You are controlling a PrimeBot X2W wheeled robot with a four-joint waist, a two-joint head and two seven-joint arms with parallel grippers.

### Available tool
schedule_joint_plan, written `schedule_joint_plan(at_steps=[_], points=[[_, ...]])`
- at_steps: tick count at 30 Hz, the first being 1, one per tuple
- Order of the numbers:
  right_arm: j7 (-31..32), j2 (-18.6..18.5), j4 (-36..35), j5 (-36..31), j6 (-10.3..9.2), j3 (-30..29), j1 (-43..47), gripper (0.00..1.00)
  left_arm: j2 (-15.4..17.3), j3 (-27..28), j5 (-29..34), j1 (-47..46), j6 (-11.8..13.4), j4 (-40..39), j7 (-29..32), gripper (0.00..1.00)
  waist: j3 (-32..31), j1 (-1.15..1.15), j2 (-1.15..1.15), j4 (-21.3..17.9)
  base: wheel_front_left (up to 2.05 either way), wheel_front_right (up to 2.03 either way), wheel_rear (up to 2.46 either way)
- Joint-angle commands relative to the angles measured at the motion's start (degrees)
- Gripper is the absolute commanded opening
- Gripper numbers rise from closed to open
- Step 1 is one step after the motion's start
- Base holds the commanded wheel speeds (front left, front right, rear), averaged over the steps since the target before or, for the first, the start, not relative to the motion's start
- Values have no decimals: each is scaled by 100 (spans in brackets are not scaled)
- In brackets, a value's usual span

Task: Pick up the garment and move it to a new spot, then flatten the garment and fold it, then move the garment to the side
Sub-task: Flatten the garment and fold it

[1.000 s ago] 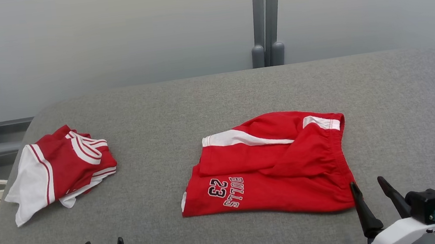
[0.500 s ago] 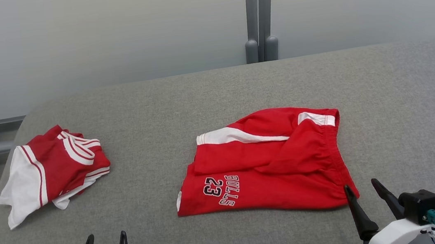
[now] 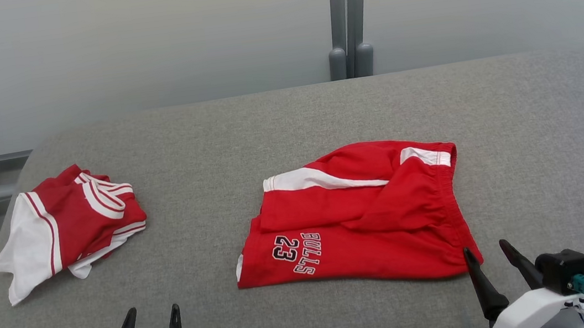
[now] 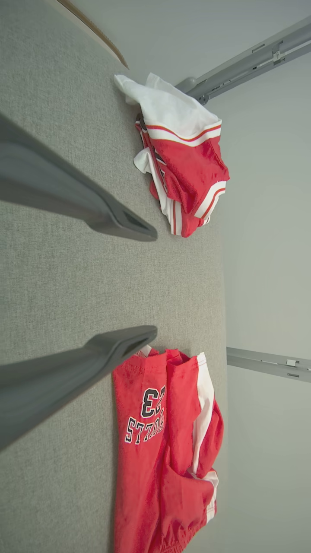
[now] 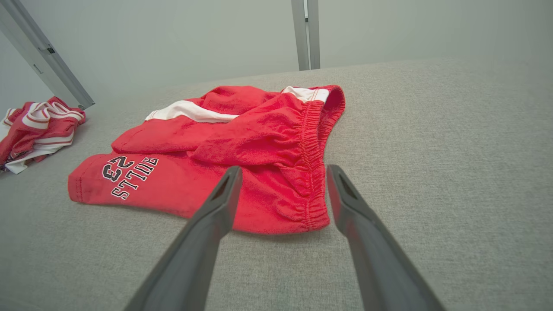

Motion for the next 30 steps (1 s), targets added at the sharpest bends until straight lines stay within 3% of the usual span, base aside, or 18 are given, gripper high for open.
schedule_joint_plan(at_steps=[1, 8, 14, 20, 24, 30], points=[[143, -14, 20, -6, -6, -57, -138, 100, 19, -30, -53, -186, -35, -44, 65, 100, 60, 0, 0, -14, 0, 0, 0], [1245, -12, -65, -73, -5, -205, -929, 100, -89, -231, -229, -905, -128, 95, 722, 100, 425, 0, 0, -133, 0, 0, 0], [2976, -16, -111, -289, -6, -247, -2220, 100, -212, -489, -480, -2228, -220, 635, 1731, 100, 1094, 0, 0, -361, 0, 0, 0], [4119, -10, 58, -528, -5, -387, -3287, 100, -367, -630, -663, -3517, -216, 1212, 2670, 100, 1677, 0, 0, -552, 0, 0, 0], [4630, -12, 190, -646, -5, -401, -3675, 100, -449, -693, -760, -4118, -118, 1527, 3120, 100, 1933, 0, 0, -615, 0, 0, 0], [4912, -12, 286, -644, -5, -274, -3999, 100, -519, -694, -910, -4703, 12, 1866, 3601, 100, 2205, 0, 0, -723, 0, 0, 0]])
